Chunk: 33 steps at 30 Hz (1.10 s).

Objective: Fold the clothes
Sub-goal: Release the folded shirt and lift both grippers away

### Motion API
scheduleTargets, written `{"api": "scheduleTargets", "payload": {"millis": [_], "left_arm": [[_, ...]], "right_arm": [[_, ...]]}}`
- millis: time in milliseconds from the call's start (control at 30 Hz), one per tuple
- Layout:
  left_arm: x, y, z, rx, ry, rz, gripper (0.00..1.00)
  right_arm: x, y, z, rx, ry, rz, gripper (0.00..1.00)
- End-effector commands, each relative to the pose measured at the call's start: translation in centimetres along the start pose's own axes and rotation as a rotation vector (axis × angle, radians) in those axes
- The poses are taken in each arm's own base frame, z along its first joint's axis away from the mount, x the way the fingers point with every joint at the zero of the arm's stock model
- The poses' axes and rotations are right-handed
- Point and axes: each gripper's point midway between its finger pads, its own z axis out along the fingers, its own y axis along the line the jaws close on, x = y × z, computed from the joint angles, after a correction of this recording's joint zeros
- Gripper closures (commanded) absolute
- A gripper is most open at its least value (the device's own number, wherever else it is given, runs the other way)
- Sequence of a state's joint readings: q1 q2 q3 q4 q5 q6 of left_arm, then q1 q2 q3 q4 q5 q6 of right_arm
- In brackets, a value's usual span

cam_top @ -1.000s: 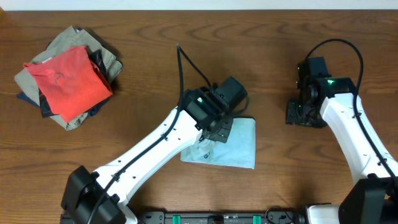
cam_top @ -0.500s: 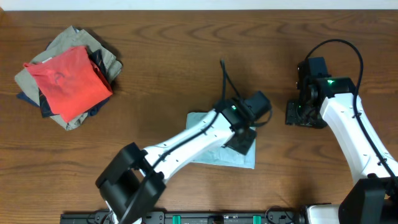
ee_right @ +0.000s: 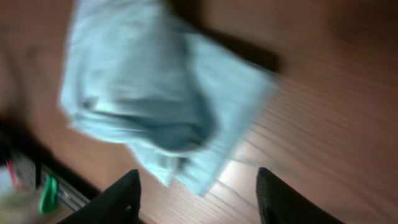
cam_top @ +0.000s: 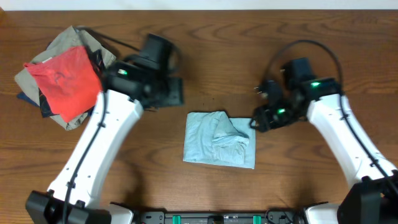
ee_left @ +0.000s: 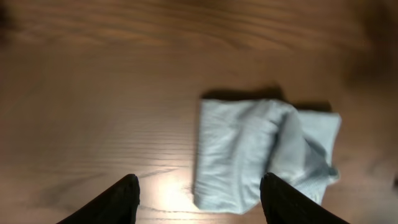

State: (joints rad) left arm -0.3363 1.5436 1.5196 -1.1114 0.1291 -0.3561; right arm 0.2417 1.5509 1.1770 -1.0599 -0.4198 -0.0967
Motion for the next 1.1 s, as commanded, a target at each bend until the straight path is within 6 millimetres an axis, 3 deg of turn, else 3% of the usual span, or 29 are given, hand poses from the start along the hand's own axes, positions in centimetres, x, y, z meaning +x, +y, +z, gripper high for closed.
{"api": "scheduleTargets", "payload": {"millis": [0, 233, 533, 667, 767, 833, 967, 1067], "left_arm": [[0.1, 1.7, 1.2, 0.040, 0.072, -0.135, 0.36], [-0.6, 4.9, 1.4, 0.019, 0.072, -0.232, 0.36], [-0.8, 5.5, 1.3, 0.015, 0.067, -0.249, 0.36], [-0.8, 5.5, 1.3, 0.014, 0.067, -0.249, 0.36], [-0.8, 5.5, 1.3, 0.015, 0.067, -0.248, 0.36], [-0.8, 5.5, 1.3, 0.014, 0.067, -0.249, 0.36], [-0.7, 5.5, 1.3, 0.013, 0.071, -0.249, 0.36], [-0.3, 5.5, 1.4, 0.009, 0.084, -0.248, 0.36]], "right_arm": [[0.0, 3.4, 1.3, -0.023, 0.021, -0.197, 0.39], [-1.1, 7.0, 3.7, 0.140, -0.017, -0.382, 0.38], [-0.1, 8.4, 7.3, 0.239, 0.041, -0.397, 0.35], [0.1, 7.0, 8.6, 0.332, 0.064, -0.324, 0.43], [-0.2, 5.4, 8.6, 0.426, 0.050, -0.248, 0.76], [-0.7, 3.2, 7.3, 0.555, 0.000, -0.138, 0.96], [-0.9, -0.9, 4.0, 0.777, -0.083, 0.051, 0.98], [-0.5, -3.0, 2.8, 0.835, -0.072, 0.112, 0.95]]}}
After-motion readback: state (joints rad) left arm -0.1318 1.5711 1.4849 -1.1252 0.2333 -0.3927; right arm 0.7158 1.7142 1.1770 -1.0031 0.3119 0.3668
